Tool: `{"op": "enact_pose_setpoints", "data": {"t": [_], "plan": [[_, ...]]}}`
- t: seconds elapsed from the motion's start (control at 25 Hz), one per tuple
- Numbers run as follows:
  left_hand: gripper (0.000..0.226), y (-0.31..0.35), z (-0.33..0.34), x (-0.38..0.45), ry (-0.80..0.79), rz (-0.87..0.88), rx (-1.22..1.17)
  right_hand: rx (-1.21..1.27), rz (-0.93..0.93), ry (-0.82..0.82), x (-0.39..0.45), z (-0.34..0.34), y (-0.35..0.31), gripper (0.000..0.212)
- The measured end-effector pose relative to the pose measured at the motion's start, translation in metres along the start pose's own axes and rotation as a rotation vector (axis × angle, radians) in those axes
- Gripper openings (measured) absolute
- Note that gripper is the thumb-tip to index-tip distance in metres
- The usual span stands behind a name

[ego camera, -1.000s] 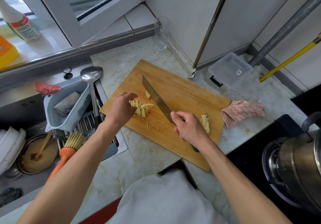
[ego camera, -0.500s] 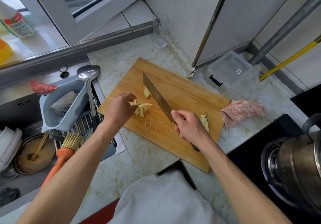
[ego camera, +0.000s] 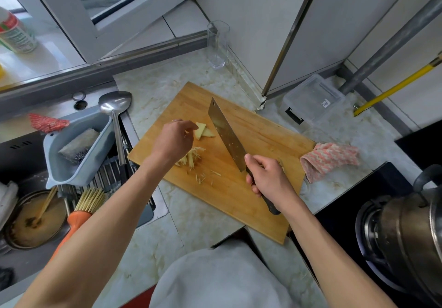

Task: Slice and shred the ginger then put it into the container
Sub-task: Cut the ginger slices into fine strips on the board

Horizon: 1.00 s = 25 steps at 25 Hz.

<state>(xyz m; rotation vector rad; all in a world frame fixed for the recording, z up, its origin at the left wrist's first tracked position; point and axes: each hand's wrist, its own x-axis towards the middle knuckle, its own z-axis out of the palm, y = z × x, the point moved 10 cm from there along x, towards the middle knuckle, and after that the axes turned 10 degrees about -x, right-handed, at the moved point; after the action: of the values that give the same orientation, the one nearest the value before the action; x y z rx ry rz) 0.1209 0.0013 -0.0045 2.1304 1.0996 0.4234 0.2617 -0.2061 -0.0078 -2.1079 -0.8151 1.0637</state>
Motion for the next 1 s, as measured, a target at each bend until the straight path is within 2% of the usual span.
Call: {"op": "enact_pose_setpoints", "data": {"t": [0.08, 0.2, 0.44, 0.6, 0.84, 0.92, 1.0], "plan": [[0.031, -0.002, 0.013, 0.016, -0.052, -0.071, 0.068, 0.024, 0.013, 0.004, 0.000, 0.001, -0.001, 0.040], [0.047, -0.005, 0.030, 0.030, -0.101, -0.182, 0.112, 0.037, 0.030, 0.019, -0.001, 0.000, 0.000, 0.039], [0.041, 0.002, 0.032, 0.034, -0.116, -0.176, 0.121, 0.050, 0.072, 0.052, -0.002, -0.005, 0.011, 0.039], [0.031, 0.001, 0.021, 0.016, -0.019, -0.245, -0.072, 0.071, 0.101, 0.068, -0.010, -0.011, 0.024, 0.040], [0.006, 0.022, 0.086, -0.029, -0.106, -0.420, -0.439, 0.067, 0.110, 0.109, -0.022, -0.019, 0.040, 0.040], [0.012, 0.022, 0.095, -0.033, -0.112, -0.399, -0.336, 0.071, 0.107, 0.122, -0.025, -0.022, 0.044, 0.041], [0.013, 0.025, 0.089, -0.030, -0.095, -0.300, -0.201, 0.072, 0.100, 0.123, -0.028, -0.024, 0.047, 0.039]]}}
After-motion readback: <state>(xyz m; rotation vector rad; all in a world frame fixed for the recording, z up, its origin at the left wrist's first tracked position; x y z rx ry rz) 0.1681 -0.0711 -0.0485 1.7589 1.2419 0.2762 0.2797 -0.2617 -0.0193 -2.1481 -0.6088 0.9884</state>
